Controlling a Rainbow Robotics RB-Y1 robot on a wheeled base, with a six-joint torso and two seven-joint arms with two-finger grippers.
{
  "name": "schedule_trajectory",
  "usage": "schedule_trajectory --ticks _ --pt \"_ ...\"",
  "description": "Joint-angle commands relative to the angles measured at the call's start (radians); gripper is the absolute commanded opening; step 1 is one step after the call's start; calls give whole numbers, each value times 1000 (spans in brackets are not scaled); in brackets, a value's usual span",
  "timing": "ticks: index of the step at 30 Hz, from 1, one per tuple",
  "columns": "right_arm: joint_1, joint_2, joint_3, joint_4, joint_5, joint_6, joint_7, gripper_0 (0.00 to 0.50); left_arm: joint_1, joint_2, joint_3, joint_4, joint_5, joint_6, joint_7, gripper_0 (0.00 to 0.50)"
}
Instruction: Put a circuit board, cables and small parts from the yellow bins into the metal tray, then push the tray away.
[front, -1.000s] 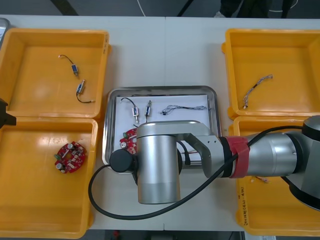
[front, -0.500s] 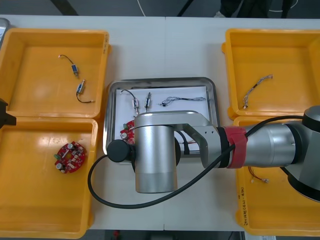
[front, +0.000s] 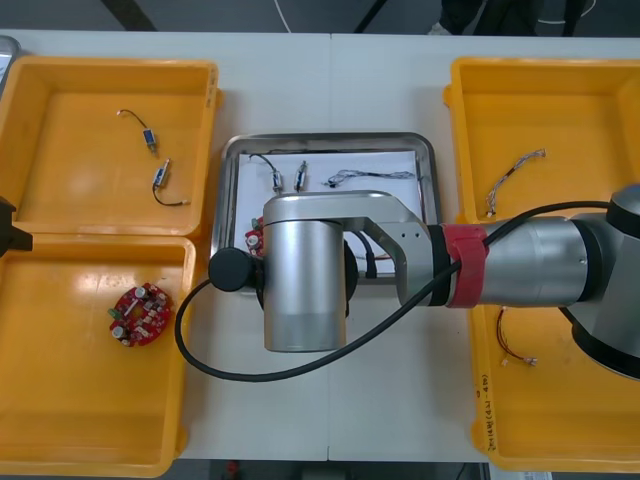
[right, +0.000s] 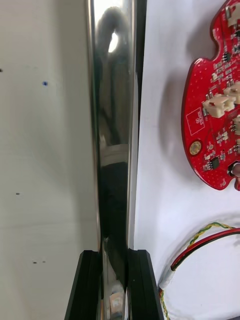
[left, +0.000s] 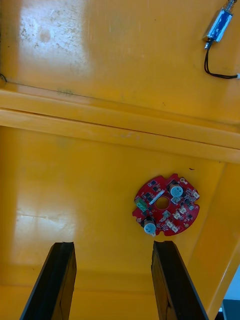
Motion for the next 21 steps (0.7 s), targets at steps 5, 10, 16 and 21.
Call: schedule_trajectory --ticks 5,10,16,21 --pt "-93 -3 -17 26 -5 -23 50 0 20 43 31 -4 -9 -11 -59 442" --pt "-121 -3 -17 65 -2 -41 52 0 20 43 31 -4 -9 -11 -59 442" --pt "-139 -3 -18 102 9 -64 53 0 20 43 31 -4 -9 -11 -59 444" --pt "-164 -2 -18 126 7 -84 53 0 20 43 31 -4 -9 -11 -59 443"
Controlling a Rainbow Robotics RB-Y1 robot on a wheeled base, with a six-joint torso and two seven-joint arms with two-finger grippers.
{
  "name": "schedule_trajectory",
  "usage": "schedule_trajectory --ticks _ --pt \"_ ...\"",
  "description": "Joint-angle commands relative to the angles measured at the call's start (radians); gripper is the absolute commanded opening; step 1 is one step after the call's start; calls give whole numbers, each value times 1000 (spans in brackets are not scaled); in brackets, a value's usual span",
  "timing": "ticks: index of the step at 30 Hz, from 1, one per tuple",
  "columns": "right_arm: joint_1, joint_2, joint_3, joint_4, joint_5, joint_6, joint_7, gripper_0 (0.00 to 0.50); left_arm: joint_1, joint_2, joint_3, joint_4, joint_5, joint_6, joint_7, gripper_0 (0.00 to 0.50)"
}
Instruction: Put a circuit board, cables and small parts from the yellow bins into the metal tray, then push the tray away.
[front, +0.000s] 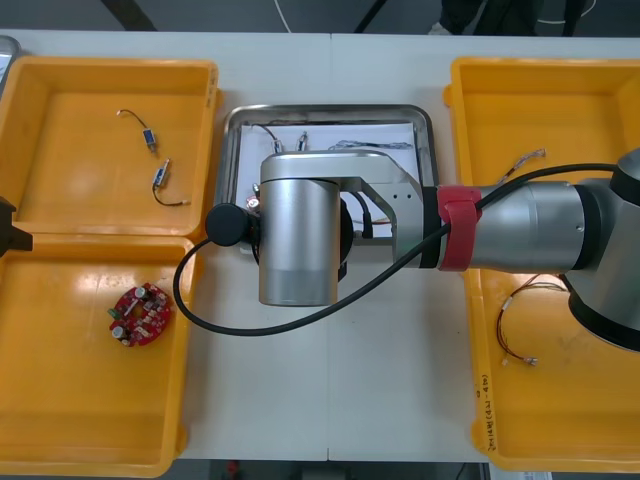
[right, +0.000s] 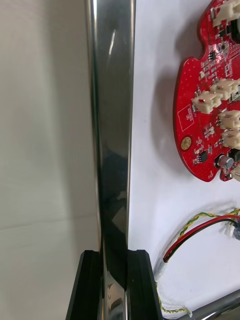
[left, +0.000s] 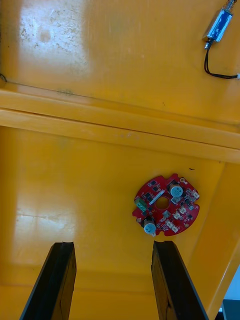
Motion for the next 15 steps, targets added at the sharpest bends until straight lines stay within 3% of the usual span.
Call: schedule_trajectory --ticks 1,15 --pt "-74 -3 -18 16 9 -25 28 0 20 43 31 -4 -9 -11 -59 442" --pt "-113 -2 -18 110 20 -83 47 0 20 43 31 -4 -9 -11 -59 442"
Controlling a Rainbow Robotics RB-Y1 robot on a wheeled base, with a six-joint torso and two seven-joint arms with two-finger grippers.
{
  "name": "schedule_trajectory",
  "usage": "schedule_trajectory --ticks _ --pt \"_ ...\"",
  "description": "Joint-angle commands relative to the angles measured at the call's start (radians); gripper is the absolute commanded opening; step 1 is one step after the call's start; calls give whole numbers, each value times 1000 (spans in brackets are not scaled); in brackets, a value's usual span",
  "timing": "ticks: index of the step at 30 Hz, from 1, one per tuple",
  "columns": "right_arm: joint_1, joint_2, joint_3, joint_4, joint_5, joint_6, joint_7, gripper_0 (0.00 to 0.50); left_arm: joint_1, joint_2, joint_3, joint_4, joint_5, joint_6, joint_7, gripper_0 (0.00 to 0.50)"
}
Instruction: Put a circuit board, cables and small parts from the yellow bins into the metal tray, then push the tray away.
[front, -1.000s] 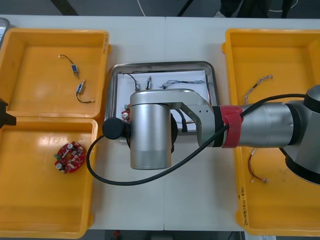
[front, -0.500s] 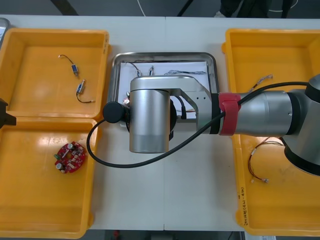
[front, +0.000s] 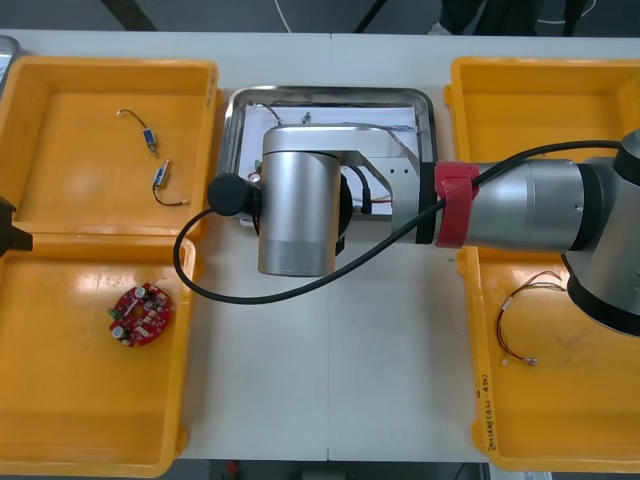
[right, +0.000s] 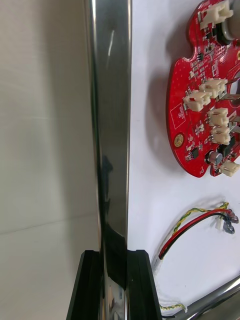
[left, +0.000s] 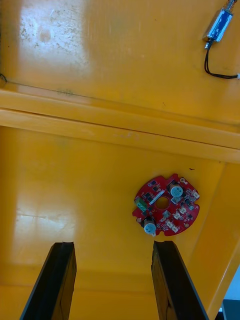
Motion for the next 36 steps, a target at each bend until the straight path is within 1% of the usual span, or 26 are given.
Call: schedule_trajectory --ticks 1,9,18,23,36 --pt "-62 -2 -18 28 17 -25 47 0 20 43 31 -4 -9 -11 -59 441" --pt "-82 -2 -18 74 17 -59 62 0 20 43 31 -4 -9 -11 -59 442" --pt "-105 -3 -18 94 23 -99 96 0 20 43 31 -4 -9 -11 -59 442" --pt "-106 -3 -18 103 41 -117 117 0 20 43 31 -4 -9 -11 -59 442" --pt "-112 -3 -17 167 44 -180 154 0 20 43 31 -4 -9 -11 -59 444"
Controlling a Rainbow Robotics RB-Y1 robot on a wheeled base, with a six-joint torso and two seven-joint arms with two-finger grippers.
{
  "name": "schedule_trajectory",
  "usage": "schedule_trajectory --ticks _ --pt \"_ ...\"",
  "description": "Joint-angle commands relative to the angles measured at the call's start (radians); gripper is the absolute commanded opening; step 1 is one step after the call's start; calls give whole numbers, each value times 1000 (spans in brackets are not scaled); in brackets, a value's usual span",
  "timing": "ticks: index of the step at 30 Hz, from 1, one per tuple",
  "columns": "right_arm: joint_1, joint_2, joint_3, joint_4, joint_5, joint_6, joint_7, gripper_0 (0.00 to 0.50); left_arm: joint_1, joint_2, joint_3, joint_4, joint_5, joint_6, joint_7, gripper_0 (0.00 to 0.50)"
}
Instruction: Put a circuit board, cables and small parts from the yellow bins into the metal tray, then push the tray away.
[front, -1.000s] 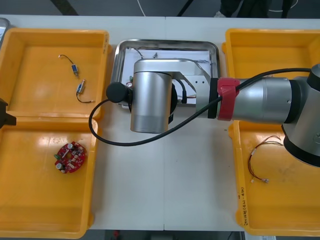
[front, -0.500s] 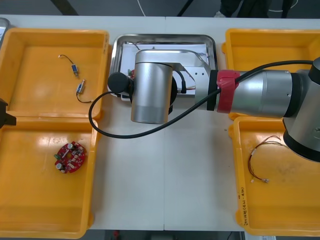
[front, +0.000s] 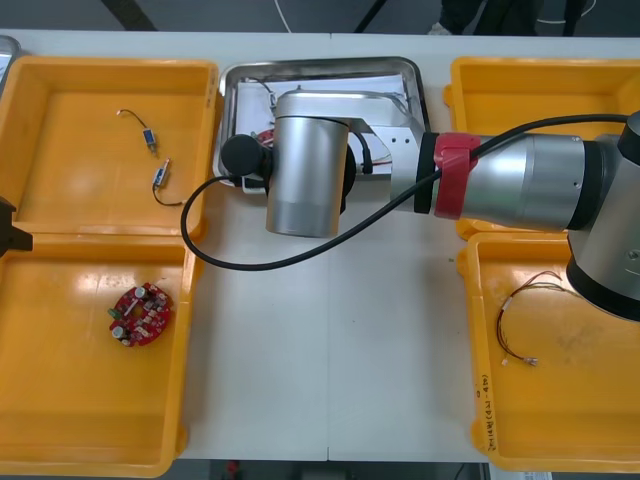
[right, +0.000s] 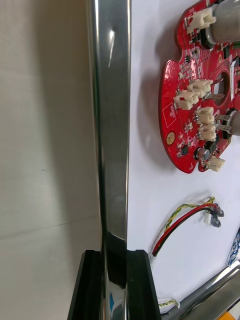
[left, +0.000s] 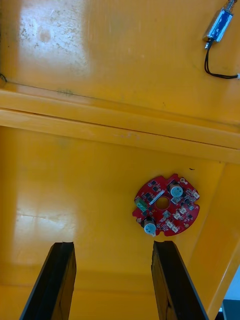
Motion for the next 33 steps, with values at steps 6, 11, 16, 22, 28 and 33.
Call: schedule_trajectory --ticks 6,11,16,22,28,33 --pt "-64 -3 -17 50 13 -47 38 0 20 43 31 -4 -9 -11 -59 442" --pt "-64 -3 -17 73 15 -71 46 0 20 43 31 -4 -9 -11 -59 444" --pt "-64 -3 -17 85 13 -94 52 0 20 43 31 -4 -9 -11 -59 442" --pt "-64 -5 -17 119 13 -145 58 0 20 43 31 -4 -9 -11 -59 442" --pt "-64 -3 -15 136 13 -159 64 0 20 43 31 -4 -9 -11 -59 442" --pt "-64 -3 -15 144 13 -166 69 0 20 43 31 -4 -9 -11 -59 444"
